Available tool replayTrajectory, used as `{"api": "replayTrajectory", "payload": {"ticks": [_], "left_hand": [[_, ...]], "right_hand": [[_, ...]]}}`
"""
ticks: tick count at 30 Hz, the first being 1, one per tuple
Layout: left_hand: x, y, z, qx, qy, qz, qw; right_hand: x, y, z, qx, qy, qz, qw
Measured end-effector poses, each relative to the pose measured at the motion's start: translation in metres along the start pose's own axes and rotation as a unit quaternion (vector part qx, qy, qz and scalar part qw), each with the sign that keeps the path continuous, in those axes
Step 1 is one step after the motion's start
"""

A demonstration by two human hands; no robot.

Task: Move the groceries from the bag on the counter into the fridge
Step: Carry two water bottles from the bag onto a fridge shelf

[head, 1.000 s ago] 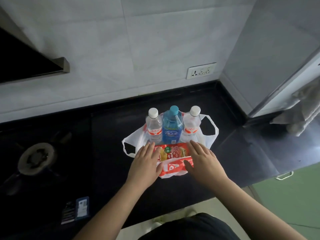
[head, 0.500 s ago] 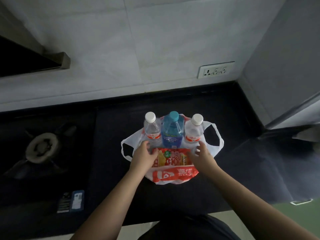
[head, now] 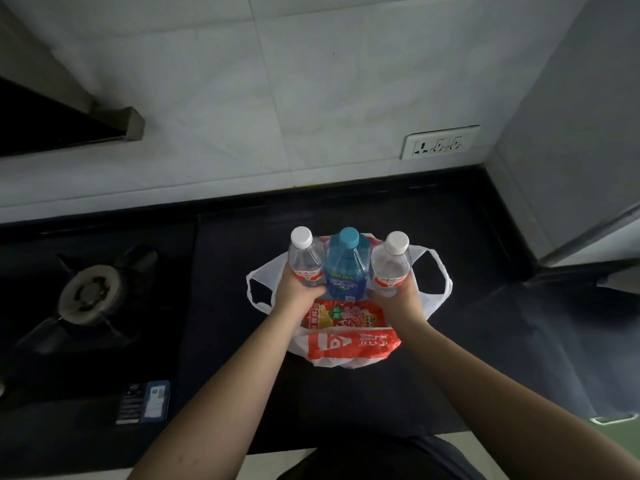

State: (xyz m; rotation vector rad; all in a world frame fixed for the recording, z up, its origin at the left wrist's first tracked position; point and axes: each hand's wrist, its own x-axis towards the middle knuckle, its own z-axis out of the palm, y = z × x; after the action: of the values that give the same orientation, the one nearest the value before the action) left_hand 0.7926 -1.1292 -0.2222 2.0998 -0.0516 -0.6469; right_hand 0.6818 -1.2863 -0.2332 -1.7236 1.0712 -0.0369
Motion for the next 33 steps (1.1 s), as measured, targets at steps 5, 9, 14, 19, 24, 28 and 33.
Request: {"api": "replayTrajectory", "payload": {"ticks": [5, 9, 14, 19, 24, 28, 33], "left_hand": [[0.001, -0.006, -0.003, 0.011, 0.044, 0.028, 0.999], [-0.011, -0.004, -0.012, 0.010, 0.088, 0.115, 0.989], [-0.028, 0.000, -0.024, -0.005, 0.083, 0.129, 0.988], [-0.055, 0.006, -0.047, -0.048, 0.017, 0.114, 0.992], [-0.082, 0.001, -0.079, -0.121, -0.057, 0.116, 0.984], [-0.093, -0.002, -0.105, -0.173, -0.153, 0.149, 0.961], [-0.107, -0.011, -0.123, -0.243, -0.254, 0.184, 0.918]], "right_hand": [[-0.017, -0.008, -0.004, -0.011, 0.032, -0.020, 0.999], [-0.037, -0.017, -0.011, 0.001, 0.037, -0.042, 0.998], [-0.061, -0.029, -0.024, 0.049, 0.026, -0.045, 0.997], [-0.088, -0.033, -0.038, 0.101, 0.026, -0.051, 0.993], [-0.111, -0.038, -0.052, 0.145, 0.019, -0.082, 0.986], [-0.129, -0.039, -0.055, 0.252, -0.013, -0.133, 0.958], [-0.141, -0.038, -0.051, 0.371, -0.054, -0.161, 0.913]]}}
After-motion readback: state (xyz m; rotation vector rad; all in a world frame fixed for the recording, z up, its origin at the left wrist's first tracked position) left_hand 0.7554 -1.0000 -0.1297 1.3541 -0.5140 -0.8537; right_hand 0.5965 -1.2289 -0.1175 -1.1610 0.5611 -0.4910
